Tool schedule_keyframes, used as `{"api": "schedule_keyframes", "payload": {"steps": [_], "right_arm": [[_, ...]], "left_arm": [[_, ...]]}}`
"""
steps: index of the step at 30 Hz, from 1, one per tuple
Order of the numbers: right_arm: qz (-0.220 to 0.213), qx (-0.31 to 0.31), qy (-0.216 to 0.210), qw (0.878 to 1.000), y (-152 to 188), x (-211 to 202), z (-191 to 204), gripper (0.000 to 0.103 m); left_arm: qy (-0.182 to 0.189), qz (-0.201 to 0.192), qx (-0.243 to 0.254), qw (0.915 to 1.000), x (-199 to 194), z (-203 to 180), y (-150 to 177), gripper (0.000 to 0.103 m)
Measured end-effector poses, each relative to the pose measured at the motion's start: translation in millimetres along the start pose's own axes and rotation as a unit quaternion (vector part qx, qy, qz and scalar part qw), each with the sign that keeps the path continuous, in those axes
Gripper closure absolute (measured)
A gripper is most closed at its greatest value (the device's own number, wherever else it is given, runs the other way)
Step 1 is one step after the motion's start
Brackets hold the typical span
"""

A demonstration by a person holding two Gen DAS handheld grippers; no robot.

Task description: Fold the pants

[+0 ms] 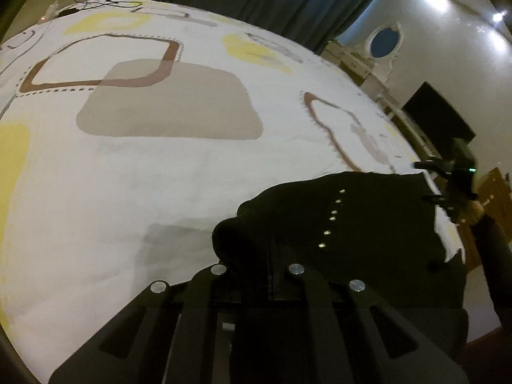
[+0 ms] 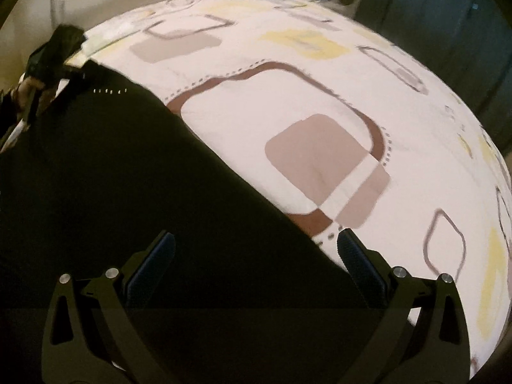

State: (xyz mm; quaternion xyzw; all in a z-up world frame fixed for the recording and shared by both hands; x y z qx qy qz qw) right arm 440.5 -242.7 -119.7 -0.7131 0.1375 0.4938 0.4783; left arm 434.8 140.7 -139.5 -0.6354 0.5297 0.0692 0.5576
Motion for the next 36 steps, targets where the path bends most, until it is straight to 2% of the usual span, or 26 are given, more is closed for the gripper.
{"api": "schedule_keyframes", "payload": {"steps": [4,6,9,13,16,18,21,22,23,24,26,28,30,32,35,36], "right_arm": [[0.034,0.001,-0.056,0.998,-1.3,19.7,-7.0,0.002],[0.048,0.009,-0.080,0.996,-1.5,25.5,-10.1,0.002],[0.083,0.032,-0.144,0.986,2.0,35.2,-12.6,0.003],[0.113,0.042,-0.193,0.974,5.7,43.2,-13.2,0.003],[0.127,0.075,-0.247,0.958,1.8,39.8,-18.8,0.003],[0.138,0.089,-0.268,0.949,1.4,39.2,-21.1,0.004],[0.149,0.068,-0.259,0.952,3.6,39.7,-15.8,0.007],[0.151,0.052,-0.243,0.957,6.3,39.1,-13.9,0.015],[0.151,0.040,-0.224,0.962,7.7,39.9,-15.4,0.029],[0.152,0.034,-0.196,0.968,9.0,41.1,-19.2,0.035],[0.158,0.040,-0.185,0.969,12.1,37.6,-24.8,0.064],[0.169,0.054,-0.168,0.970,14.9,37.4,-31.3,0.075],[0.174,0.042,-0.148,0.973,16.9,36.5,-28.2,0.080],[0.175,0.033,-0.135,0.975,17.2,37.7,-23.7,0.090],[0.171,0.021,-0.114,0.978,19.0,32.0,-16.1,0.094],[0.166,0.018,-0.106,0.980,18.4,29.7,-14.5,0.095]], "left_arm": [[0.025,-0.017,0.014,0.9994,-6.4,-9.4,-5.8,0.096],[0.016,-0.005,0.016,0.9997,-3.1,-6.7,-3.4,0.096],[0.013,0.003,0.008,0.9999,0.8,-2.5,0.0,0.096],[0.016,0.007,-0.004,0.9998,3.9,2.9,2.0,0.095],[0.023,0.011,-0.012,0.9996,5.4,5.0,1.5,0.095],[0.026,0.017,-0.019,0.9993,7.5,7.7,1.4,0.094],[0.030,0.018,-0.026,0.9991,10.9,9.4,-0.2,0.093],[0.033,0.017,-0.032,0.9988,11.9,10.4,-0.5,0.093],[0.035,0.017,-0.037,0.9986,12.8,11.3,-0.4,0.092],[0.035,0.018,-0.039,0.9984,13.0,12.0,-0.1,0.092],[0.032,0.020,-0.041,0.9985,13.0,11.6,-0.7,0.091],[0.022,0.021,-0.032,0.9990,12.9,10.0,-0.8,0.090],[0.013,0.022,-0.026,0.9993,13.1,9.0,-0.8,0.089],[0.007,0.023,-0.028,0.9993,12.4,9.4,-1.4,0.089],[-0.009,0.024,-0.012,0.9996,10.9,7.4,-1.8,0.090],[-0.015,0.027,-0.005,0.9995,11.4,6.4,-1.5,0.094]]}}
Point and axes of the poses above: each gripper's, at about its wrist camera, not at the fingertips, and x roughly the way its jaws point, z to its left, y to its underside, the point moved 10 cm from there along x, roughly the way its jaws point, and after that the axes turned 7 degrees about x, right-handed, at the moved point
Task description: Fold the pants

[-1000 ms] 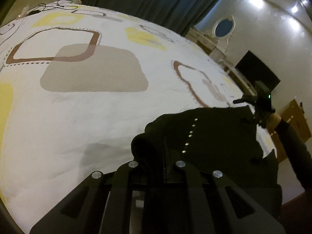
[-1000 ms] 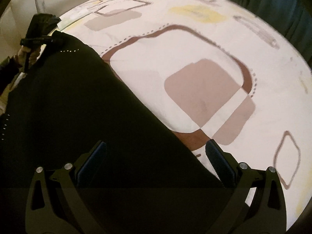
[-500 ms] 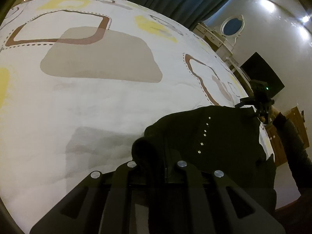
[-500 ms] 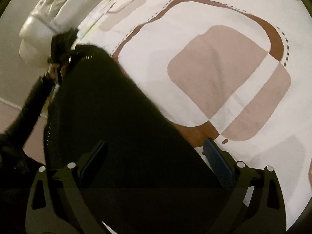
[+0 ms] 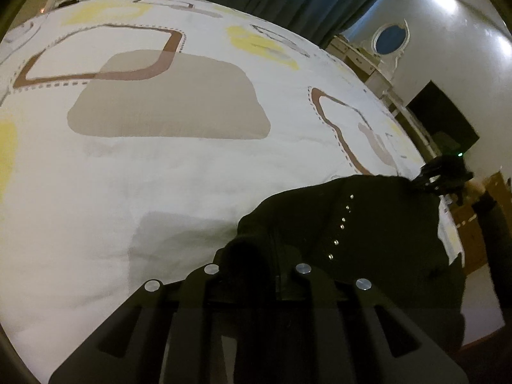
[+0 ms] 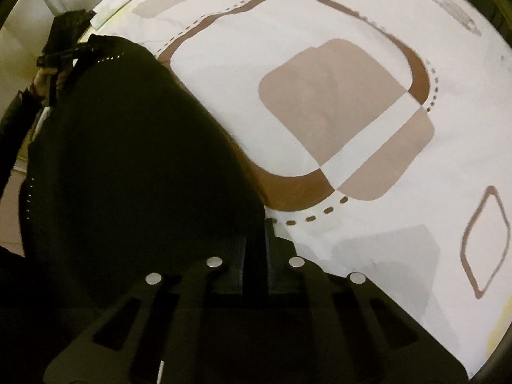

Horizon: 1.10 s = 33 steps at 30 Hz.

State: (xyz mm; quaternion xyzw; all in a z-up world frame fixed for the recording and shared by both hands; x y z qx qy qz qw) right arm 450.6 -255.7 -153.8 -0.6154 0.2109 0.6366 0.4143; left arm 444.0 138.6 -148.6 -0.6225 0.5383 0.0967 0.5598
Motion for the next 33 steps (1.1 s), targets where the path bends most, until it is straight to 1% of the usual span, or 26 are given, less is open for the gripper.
{"api": "schedule_keyframes", "payload": {"steps": [3,5,7,10,12,14,17,18,20,23,28,30,33], "right_arm": [[-0.033,-0.002,0.044,0.998,0.8,-14.6,6.6,0.095],[-0.063,0.010,0.072,0.995,-0.5,-24.3,7.4,0.095],[-0.100,0.024,0.101,0.990,1.5,-38.1,10.2,0.095],[-0.146,0.033,0.125,0.981,12.9,-59.3,19.4,0.095],[-0.179,0.034,0.139,0.973,27.8,-81.2,27.9,0.095],[-0.202,0.033,0.145,0.968,40.1,-95.8,39.5,0.095],[-0.236,0.031,0.160,0.958,67.7,-121.1,60.7,0.095],[-0.244,0.030,0.163,0.955,73.1,-126.5,68.5,0.095],[-0.260,0.029,0.165,0.951,95.1,-135.8,89.1,0.095],[-0.278,0.023,0.182,0.943,128.2,-140.3,116.2,0.095],[-0.291,0.029,0.189,0.937,184.6,-127.4,155.5,0.095],[-0.291,0.041,0.181,0.938,202.1,-119.7,165.8,0.095],[-0.296,0.053,0.180,0.937,226.8,-109.0,178.9,0.095]], "left_arm": [[-0.011,0.000,0.006,0.9999,-0.9,-3.2,-1.7,0.097],[-0.013,-0.013,0.007,0.9998,-6.5,-7.5,-5.1,0.097],[0.000,-0.033,0.003,0.9994,-16.1,-13.6,-7.9,0.097],[0.026,-0.069,-0.002,0.9973,-38.7,-24.5,-11.9,0.097],[0.046,-0.095,0.002,0.9945,-58.8,-35.6,-14.2,0.097],[0.060,-0.112,0.005,0.9919,-75.6,-47.3,-13.4,0.097],[0.076,-0.129,0.013,0.9887,-97.2,-67.6,-6.3,0.097],[0.083,-0.134,0.016,0.9874,-104.4,-73.7,-2.0,0.097],[0.096,-0.143,0.019,0.9849,-121.0,-86.6,10.9,0.097],[0.118,-0.150,0.020,0.9814,-139.0,-101.3,33.4,0.096],[0.117,-0.125,0.041,0.9844,-151.6,-123.6,82.8,0.096],[0.120,-0.114,0.052,0.9847,-155.8,-133.6,107.3,0.096],[0.125,-0.103,0.060,0.9850,-157.4,-141.3,130.2,0.096]]}}
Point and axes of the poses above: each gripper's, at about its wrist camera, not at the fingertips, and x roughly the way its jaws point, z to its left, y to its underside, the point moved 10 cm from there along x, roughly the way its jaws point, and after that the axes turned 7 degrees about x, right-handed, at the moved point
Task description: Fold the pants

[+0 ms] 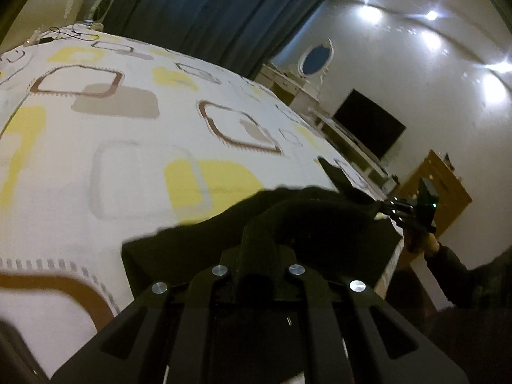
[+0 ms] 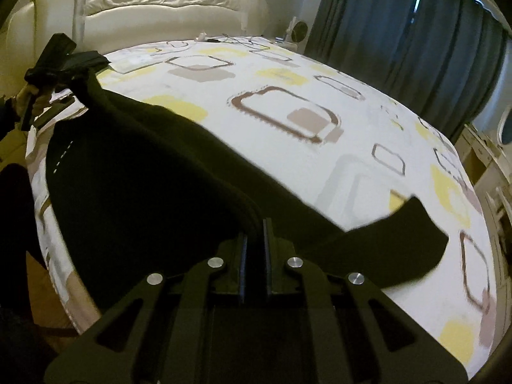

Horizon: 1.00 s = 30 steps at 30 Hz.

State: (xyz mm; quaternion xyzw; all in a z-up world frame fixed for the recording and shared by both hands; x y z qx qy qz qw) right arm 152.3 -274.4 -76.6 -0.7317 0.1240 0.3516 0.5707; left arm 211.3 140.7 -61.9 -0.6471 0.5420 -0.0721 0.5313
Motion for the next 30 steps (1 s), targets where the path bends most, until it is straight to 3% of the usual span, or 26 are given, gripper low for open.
{"api": "schedule_keyframes", "payload": {"steps": [7,14,23,30], "right_arm": [[0.004,0.028,-0.008,1.000,48.2,-19.0,22.3,0.095],[0.015,0.046,-0.010,0.999,79.8,-19.0,31.4,0.094],[0.013,0.044,-0.003,0.999,95.4,-28.0,35.0,0.094],[0.017,0.038,-0.003,0.999,107.2,-38.4,39.2,0.094]], "left_arm": [[-0.003,0.030,-0.011,0.9995,0.3,-5.0,46.3,0.095],[-0.007,0.052,0.008,0.9986,3.6,-4.5,63.9,0.087],[-0.005,0.079,0.035,0.9963,-8.6,-2.6,77.4,0.082],[-0.026,0.101,0.056,0.9929,-15.7,0.1,84.7,0.075]]}}
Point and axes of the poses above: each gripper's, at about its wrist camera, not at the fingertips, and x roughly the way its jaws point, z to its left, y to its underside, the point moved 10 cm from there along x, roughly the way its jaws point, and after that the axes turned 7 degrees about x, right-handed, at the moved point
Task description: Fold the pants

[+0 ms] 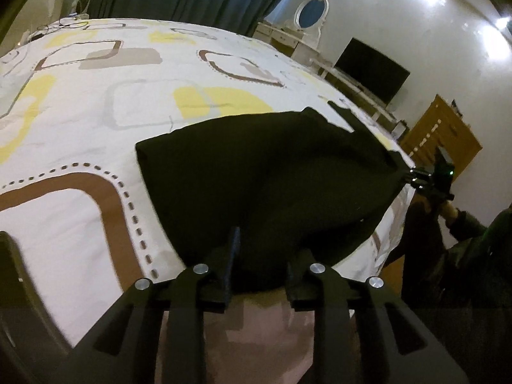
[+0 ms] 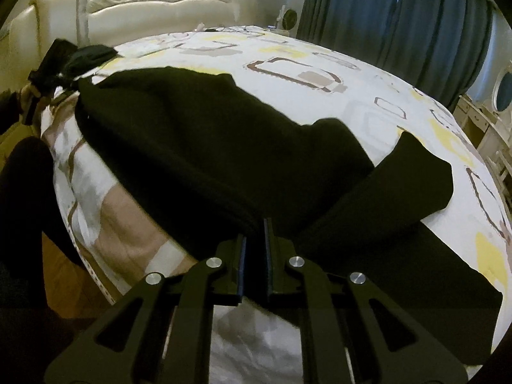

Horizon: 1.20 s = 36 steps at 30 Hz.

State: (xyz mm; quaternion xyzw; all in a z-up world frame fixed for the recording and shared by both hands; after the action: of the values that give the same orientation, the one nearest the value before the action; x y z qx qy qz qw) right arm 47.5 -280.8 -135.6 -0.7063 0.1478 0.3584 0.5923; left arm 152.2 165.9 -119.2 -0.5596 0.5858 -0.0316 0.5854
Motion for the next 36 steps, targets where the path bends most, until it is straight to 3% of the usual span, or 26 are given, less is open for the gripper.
{"api": "schedule_keyframes", "payload": {"steps": [6,9,11,13,16,19,22,24,29,31,32,33,36], "right_arm": [[-0.004,0.006,-0.003,1.000,3.9,0.4,-1.5,0.094],[-0.004,0.005,-0.004,1.000,8.4,-0.3,-1.2,0.093],[-0.004,0.005,-0.004,1.000,10.1,-0.2,-0.5,0.093],[-0.004,0.003,0.001,1.000,10.6,-0.2,1.0,0.093],[-0.003,0.000,0.006,1.000,11.1,0.5,2.3,0.093],[-0.002,0.003,0.003,1.000,11.8,0.6,1.6,0.092],[0.001,0.000,0.002,1.000,13.1,-0.5,2.1,0.091],[0.006,0.001,-0.002,1.000,15.9,-1.5,2.6,0.090],[0.008,0.026,-0.023,0.999,11.8,-8.8,0.2,0.081],[-0.003,0.059,-0.048,0.997,-0.5,-18.7,-4.5,0.068],[-0.015,0.073,-0.053,0.996,-10.3,-25.6,-9.5,0.053],[-0.035,0.085,-0.049,0.995,-26.8,-35.4,-20.6,0.046],[-0.059,0.119,-0.030,0.991,-76.3,-46.1,-61.7,0.042]], "left_arm": [[-0.042,0.003,-0.002,0.9991,-24.8,9.0,4.0,0.071],[-0.062,-0.033,-0.018,0.9974,-46.3,13.3,-3.6,0.071],[-0.056,-0.059,-0.027,0.9963,-51.2,5.1,-16.1,0.070],[-0.047,-0.062,-0.011,0.9969,-41.6,-13.0,-28.2,0.064],[0.001,-0.058,0.018,0.9981,-12.3,-50.7,-39.5,0.060],[0.041,-0.021,0.050,0.9977,26.8,-82.7,-33.2,0.059],[0.027,0.047,0.063,0.9965,61.6,-83.3,-8.9,0.059],[0.041,0.032,0.042,0.9977,58.7,-76.6,-10.0,0.059],[0.016,0.011,-0.014,0.9997,40.4,-36.5,-11.9,0.060],[0.012,-0.003,-0.027,0.9995,32.6,-30.5,-16.2,0.060],[-0.006,-0.006,-0.025,0.9997,27.8,-28.1,-20.3,0.060],[-0.018,-0.009,-0.019,0.9996,24.9,-28.3,-24.8,0.059],[-0.031,-0.026,-0.009,0.9991,23.7,-37.6,-44.7,0.059]]}}
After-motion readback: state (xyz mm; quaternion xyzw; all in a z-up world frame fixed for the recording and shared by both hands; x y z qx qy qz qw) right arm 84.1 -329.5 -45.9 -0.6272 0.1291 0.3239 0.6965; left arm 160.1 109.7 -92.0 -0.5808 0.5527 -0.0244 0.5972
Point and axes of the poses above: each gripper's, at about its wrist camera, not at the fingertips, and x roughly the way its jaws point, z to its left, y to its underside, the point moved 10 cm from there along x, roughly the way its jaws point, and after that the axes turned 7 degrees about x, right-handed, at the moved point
